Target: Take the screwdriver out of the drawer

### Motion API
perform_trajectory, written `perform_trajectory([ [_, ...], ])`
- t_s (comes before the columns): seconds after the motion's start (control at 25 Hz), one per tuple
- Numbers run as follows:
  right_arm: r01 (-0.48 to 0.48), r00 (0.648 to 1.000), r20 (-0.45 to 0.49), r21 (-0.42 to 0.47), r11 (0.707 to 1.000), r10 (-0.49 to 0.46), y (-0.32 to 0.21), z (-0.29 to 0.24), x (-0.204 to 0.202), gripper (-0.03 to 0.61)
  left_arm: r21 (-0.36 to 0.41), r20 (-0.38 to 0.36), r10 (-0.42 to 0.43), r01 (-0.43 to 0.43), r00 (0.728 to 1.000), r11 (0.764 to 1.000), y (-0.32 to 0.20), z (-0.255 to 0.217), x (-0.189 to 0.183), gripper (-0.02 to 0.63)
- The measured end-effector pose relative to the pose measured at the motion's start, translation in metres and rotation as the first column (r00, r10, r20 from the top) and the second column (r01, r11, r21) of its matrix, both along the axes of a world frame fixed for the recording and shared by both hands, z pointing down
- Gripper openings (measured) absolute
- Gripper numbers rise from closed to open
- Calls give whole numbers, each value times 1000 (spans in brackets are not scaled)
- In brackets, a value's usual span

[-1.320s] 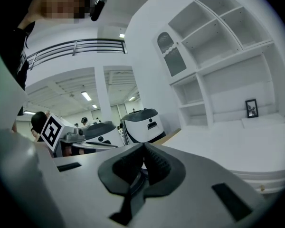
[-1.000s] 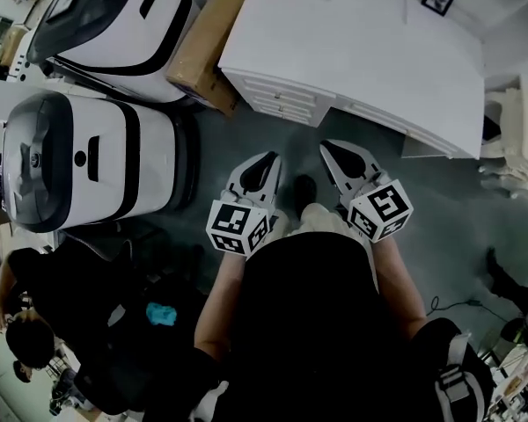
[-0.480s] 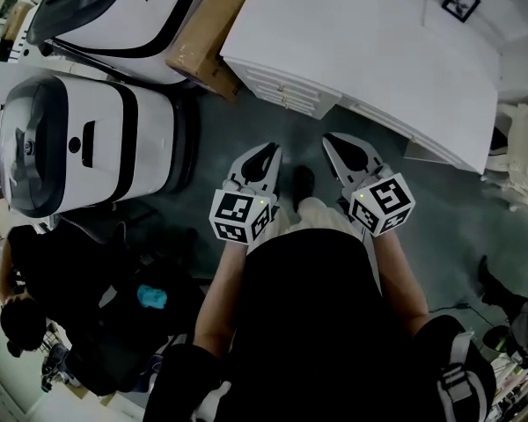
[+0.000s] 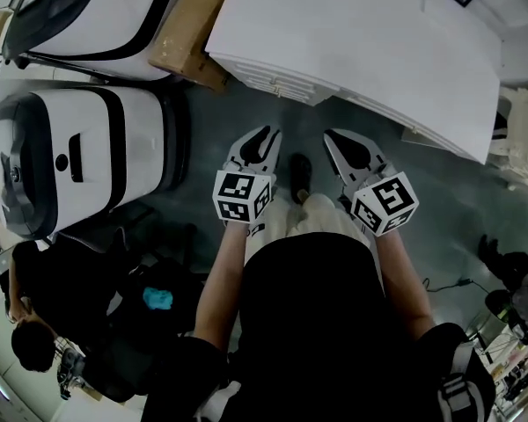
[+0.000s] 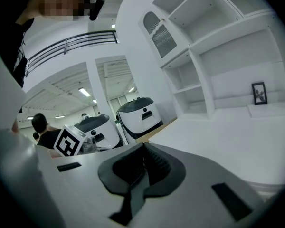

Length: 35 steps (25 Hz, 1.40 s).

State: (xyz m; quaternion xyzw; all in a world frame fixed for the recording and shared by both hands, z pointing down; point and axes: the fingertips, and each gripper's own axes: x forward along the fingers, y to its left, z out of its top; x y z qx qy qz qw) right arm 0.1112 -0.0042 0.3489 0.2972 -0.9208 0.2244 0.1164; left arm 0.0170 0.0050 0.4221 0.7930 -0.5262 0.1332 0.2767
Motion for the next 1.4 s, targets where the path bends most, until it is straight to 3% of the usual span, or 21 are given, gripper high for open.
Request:
perform_trajectory([
  [0.4, -83, 996, -47, -40, 996, 81, -30, 30, -2, 17, -56, 38, 55, -53, 998, 997, -62, 76, -19, 109],
  [0.72, -96, 993, -81, -62, 993, 91, -42, 52, -18, 17, -118, 74, 110, -101, 991, 988, -100, 144, -30, 128],
  [1.4, -177, 979, -123, -139, 974, 160, -50, 92, -22, 17, -221, 99, 106, -83, 989, 972, -154, 252, -47, 140],
])
